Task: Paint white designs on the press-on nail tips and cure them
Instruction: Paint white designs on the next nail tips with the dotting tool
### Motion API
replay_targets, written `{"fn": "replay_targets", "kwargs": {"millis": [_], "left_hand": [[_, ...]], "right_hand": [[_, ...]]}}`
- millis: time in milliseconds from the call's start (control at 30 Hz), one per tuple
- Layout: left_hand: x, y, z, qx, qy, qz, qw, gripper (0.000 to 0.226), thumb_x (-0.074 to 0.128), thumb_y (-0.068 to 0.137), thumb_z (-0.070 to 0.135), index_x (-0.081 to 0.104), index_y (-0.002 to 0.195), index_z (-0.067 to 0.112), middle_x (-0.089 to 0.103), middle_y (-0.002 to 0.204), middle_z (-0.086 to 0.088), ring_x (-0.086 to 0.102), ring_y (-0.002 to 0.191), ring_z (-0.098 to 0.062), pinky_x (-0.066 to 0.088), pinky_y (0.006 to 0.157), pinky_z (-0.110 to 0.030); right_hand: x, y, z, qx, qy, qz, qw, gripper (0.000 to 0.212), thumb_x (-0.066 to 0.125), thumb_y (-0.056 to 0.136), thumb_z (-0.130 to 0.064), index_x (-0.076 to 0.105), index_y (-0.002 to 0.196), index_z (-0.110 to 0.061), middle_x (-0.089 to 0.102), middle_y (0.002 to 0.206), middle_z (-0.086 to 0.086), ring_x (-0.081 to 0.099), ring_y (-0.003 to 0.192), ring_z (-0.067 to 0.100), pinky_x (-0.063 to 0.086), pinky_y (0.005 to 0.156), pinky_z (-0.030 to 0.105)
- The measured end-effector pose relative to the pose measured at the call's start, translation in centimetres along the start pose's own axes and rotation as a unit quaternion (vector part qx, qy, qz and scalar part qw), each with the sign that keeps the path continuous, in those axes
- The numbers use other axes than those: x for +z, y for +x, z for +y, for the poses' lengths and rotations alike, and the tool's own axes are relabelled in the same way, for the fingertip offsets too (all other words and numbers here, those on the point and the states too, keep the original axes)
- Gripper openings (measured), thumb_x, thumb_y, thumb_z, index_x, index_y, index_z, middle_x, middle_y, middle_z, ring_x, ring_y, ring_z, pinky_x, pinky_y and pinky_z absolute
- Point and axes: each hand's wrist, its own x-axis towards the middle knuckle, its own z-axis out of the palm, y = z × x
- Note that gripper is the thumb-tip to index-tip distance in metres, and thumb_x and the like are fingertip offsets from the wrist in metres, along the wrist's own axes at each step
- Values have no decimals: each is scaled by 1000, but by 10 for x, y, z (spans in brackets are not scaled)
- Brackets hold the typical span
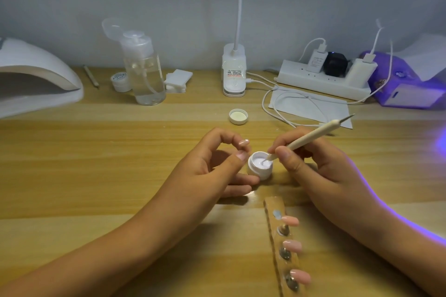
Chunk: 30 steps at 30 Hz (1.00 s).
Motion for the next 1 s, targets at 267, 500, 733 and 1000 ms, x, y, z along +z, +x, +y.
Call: {"fn": "replay_targets", "kwargs": {"millis": [267, 500, 733, 1000], "left_hand": [[-3, -3, -4, 34, 69, -30, 997, 5, 70, 77, 25, 71, 81, 27, 70, 82, 4, 56, 62, -2, 45, 53, -14], [-2, -2, -6, 33, 86, -72, 993, 8, 73, 76, 22, 75, 83, 25, 69, 74, 7, 57, 65, -3, 48, 59, -16], [-1, -4, -4, 46, 90, -103, 990, 6, 72, 78, 21, 72, 84, 19, 71, 76, 3, 57, 64, -3, 45, 58, -15], [-1, -5, -5, 28, 90, -107, 990, 4, 73, 79, 22, 72, 83, 21, 74, 79, -1, 62, 70, -7, 49, 62, -20]], "right_hand": [[-10, 1, -6, 37, 205, 102, 973, 19, 73, 81, -27, 56, 88, -20, 62, 77, -8, 59, 76, 6, 49, 74, 16], [-13, -1, -2, 88, 366, 39, 926, 12, 64, 73, -20, 55, 74, -27, 51, 69, -7, 51, 62, 6, 54, 72, 29], [-6, -1, -14, 121, 417, 15, 901, 29, 79, 70, -23, 51, 62, -21, 45, 59, -2, 47, 52, 5, 59, 66, 36], [-3, 0, -22, 175, 409, 16, 895, 23, 70, 68, -18, 51, 55, -19, 47, 55, 0, 45, 49, 7, 57, 60, 30]]}}
